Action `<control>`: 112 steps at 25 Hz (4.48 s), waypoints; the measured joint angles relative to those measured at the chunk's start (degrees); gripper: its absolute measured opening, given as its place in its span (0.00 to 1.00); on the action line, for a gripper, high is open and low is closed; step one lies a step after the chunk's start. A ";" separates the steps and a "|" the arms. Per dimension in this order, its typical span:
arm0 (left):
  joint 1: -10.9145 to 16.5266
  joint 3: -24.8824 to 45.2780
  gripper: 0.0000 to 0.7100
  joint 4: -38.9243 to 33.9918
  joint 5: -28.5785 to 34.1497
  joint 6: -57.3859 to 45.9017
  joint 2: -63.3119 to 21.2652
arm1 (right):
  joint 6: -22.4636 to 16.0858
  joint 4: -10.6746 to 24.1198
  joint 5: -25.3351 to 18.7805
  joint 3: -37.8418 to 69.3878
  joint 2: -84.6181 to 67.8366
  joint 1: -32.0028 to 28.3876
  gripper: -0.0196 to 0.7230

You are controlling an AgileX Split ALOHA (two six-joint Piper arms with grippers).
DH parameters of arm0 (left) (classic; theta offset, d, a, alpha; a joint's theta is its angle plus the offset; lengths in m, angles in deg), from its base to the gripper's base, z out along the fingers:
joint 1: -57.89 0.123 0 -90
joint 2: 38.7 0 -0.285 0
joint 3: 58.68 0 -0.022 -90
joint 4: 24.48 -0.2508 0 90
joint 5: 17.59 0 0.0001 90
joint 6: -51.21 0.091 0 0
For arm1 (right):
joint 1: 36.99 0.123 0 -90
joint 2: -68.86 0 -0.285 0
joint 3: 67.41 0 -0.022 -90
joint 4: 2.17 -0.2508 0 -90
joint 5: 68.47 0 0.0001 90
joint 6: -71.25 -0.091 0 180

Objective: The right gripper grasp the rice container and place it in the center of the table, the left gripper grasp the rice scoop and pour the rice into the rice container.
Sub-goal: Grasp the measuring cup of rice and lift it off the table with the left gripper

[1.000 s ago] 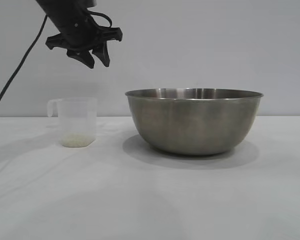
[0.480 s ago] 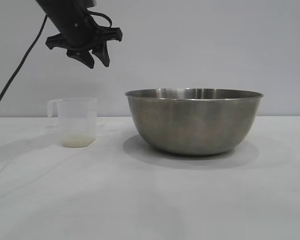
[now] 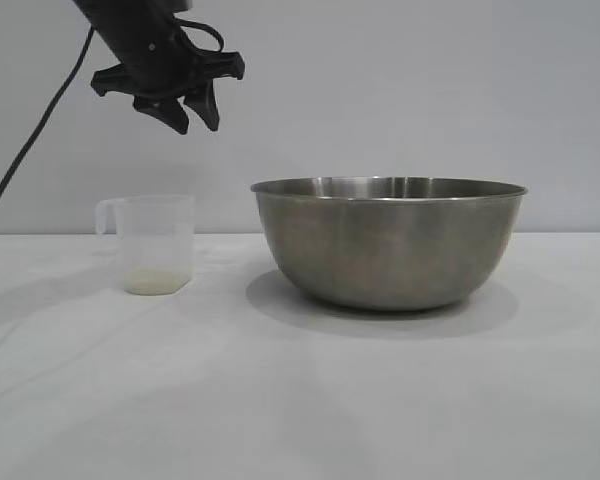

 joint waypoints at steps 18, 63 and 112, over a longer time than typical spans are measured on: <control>0.00 0.00 0.37 -4.12 2.87 -0.49 -5.95 | -4.39 3.15 0.00 0.00 -5.01 0.00 0.71; 4.78 68.73 0.37 -7.37 -74.98 -1.13 -20.42 | -5.46 3.17 0.00 0.00 -5.01 0.00 0.71; 4.78 60.26 0.37 -13.38 -75.43 -0.82 -1.31 | -5.68 3.07 0.00 0.00 -5.01 0.00 0.71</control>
